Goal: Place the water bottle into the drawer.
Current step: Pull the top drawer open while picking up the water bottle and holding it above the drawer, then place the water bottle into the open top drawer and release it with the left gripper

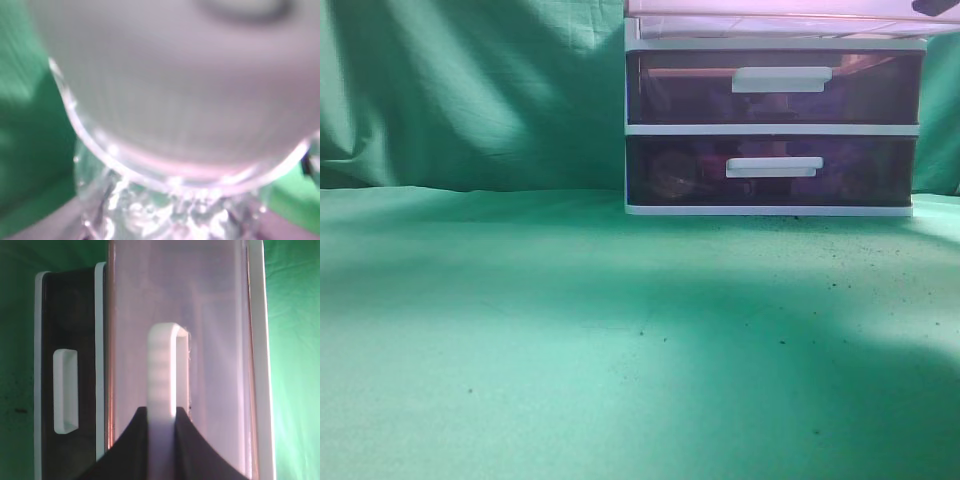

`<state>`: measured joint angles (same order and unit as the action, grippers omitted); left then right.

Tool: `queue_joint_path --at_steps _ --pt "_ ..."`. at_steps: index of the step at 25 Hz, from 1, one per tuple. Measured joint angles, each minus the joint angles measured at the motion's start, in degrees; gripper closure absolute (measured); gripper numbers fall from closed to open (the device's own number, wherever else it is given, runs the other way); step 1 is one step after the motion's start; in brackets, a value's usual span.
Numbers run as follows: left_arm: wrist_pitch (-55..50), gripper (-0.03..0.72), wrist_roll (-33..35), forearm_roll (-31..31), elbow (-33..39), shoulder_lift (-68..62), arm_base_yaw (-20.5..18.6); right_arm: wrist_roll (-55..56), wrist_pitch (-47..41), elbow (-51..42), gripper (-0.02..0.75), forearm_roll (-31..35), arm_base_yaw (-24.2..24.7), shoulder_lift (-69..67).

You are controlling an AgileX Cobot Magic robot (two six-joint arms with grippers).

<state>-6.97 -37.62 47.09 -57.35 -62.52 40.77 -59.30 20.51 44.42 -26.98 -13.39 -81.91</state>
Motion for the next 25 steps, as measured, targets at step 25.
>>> queue_joint_path --at_steps 25 --pt "-13.1 0.389 -1.5 -2.5 -44.6 -45.4 -0.1 -0.2 -0.1 0.0 0.653 0.5 -0.3 0.0"
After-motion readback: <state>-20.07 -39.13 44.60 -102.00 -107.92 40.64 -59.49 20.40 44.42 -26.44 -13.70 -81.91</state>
